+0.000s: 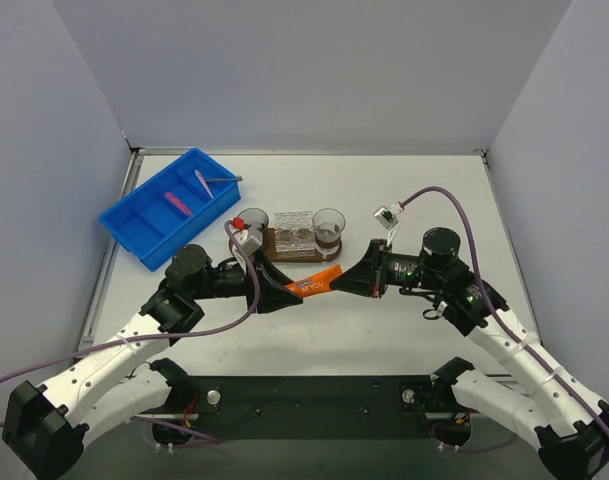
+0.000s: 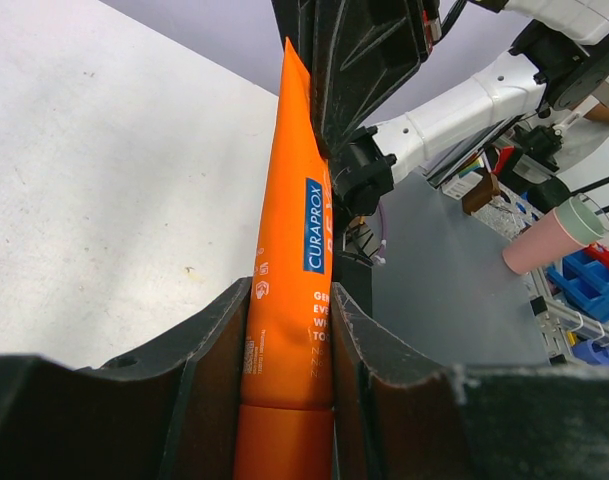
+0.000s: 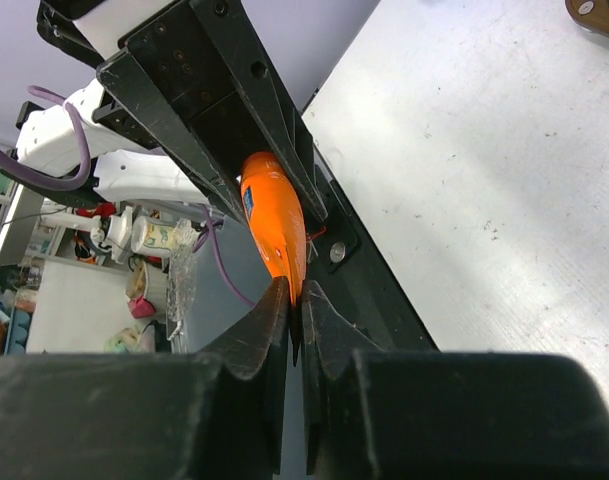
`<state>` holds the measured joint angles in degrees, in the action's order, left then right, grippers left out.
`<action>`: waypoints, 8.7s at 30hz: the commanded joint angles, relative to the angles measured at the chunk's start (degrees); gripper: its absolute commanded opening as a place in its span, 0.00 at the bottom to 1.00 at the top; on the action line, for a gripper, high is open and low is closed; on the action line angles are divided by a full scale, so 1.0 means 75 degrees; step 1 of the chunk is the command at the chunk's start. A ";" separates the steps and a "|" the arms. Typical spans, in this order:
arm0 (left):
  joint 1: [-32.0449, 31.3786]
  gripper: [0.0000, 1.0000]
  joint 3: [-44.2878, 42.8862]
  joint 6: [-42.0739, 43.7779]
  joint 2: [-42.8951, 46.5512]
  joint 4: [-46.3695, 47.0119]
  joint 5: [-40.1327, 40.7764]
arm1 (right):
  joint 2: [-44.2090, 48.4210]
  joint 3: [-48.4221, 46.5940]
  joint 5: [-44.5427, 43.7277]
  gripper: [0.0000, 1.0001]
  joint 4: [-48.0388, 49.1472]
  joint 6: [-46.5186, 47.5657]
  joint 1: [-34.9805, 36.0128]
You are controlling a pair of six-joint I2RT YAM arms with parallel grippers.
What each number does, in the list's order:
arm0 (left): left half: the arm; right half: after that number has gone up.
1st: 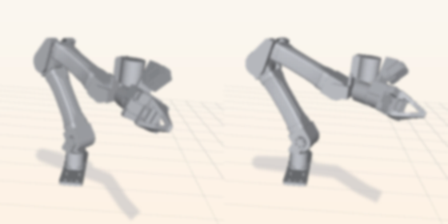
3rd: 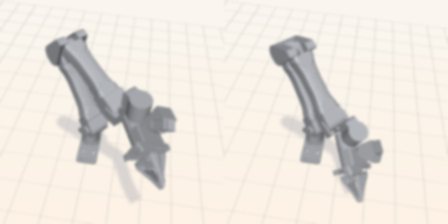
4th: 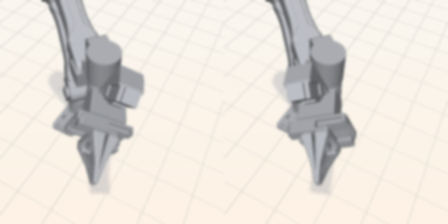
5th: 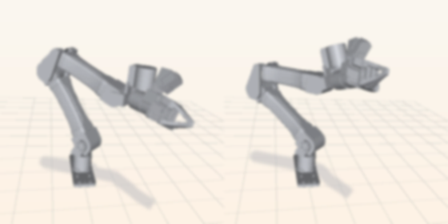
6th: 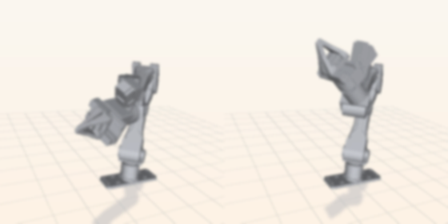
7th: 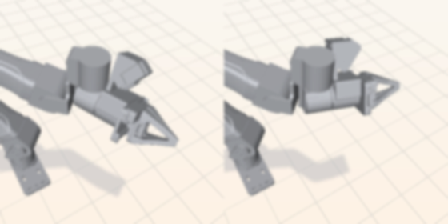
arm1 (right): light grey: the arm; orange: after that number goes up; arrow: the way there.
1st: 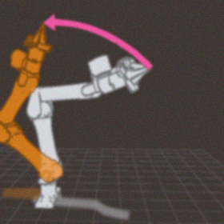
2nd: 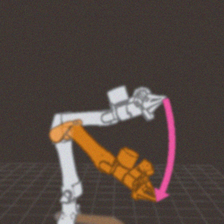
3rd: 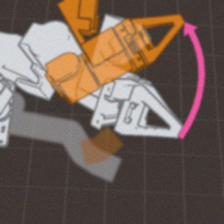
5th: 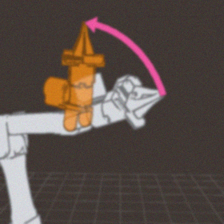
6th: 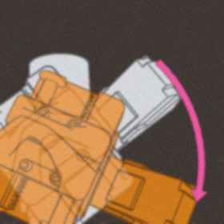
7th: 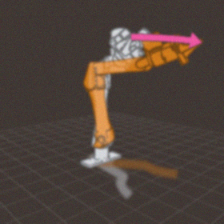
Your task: Prepare toiletry sets of a toothbrush and toothpaste on the tray
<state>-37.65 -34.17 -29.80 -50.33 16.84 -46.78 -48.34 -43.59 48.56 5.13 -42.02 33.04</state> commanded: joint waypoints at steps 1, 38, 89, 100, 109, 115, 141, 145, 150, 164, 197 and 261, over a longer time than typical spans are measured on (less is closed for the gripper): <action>0.0004 0.24 -0.0178 0.0059 -0.0016 0.0228 -0.0172 | 0.0210 -0.0070 0.0054 0.00 0.0641 0.0059 0.0025; 0.2981 0.77 -0.1701 0.2427 0.0347 -0.4706 0.5195 | -0.6010 -0.8577 -0.6825 0.00 -0.6542 0.4313 0.1361; 0.2828 0.77 -0.1701 0.2497 0.0112 -0.4718 0.4879 | -0.9281 -1.0816 -0.6814 0.00 -0.6601 0.5134 0.0986; 0.2828 0.77 -0.1701 0.2509 0.0042 -0.4706 0.4867 | -0.9539 -1.0875 -0.6673 0.00 -0.6601 0.5099 0.0880; 0.2828 0.76 -0.1725 0.2520 -0.0005 -0.4718 0.4867 | -0.9762 -1.0922 -0.6626 0.00 -0.6613 0.5122 0.0810; 0.2828 0.77 -0.1725 0.2509 -0.0040 -0.4718 0.4867 | -0.9867 -1.0945 -0.6626 0.00 -0.6648 0.5134 0.0787; 0.2840 0.77 -0.1748 0.2532 -0.0087 -0.4741 0.4843 | -1.0126 -1.1074 -0.6708 0.15 -0.6789 0.5110 0.0775; 0.2840 0.76 -0.1772 0.2532 -0.0157 -0.4788 0.4808 | -1.0102 -1.1086 -0.6709 0.20 -0.6777 0.5087 0.0775; 0.2852 0.76 -0.1783 0.2532 -0.0169 -0.4800 0.4797 | -1.0032 -1.1086 -0.6662 0.28 -0.6777 0.5064 0.0787; 0.2864 0.76 -0.1807 0.2509 -0.0087 -0.4835 0.4936 | -0.9774 -1.1063 -0.6053 0.58 -0.6473 0.4783 0.0763; 0.3332 0.55 -0.5049 0.0319 -0.3925 -0.4319 0.9929 | -0.4174 -0.5673 -0.6018 0.45 -0.3121 0.3225 -0.0502; 0.4973 0.37 -1.2178 -0.1311 -1.1677 -0.9031 1.0843 | -0.3082 -0.5777 -0.6615 0.38 -0.5336 0.2638 -0.1334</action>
<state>-0.75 -124.60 -36.32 -139.00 -47.66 31.68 -71.24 -84.79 -1.06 -34.35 -22.61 23.57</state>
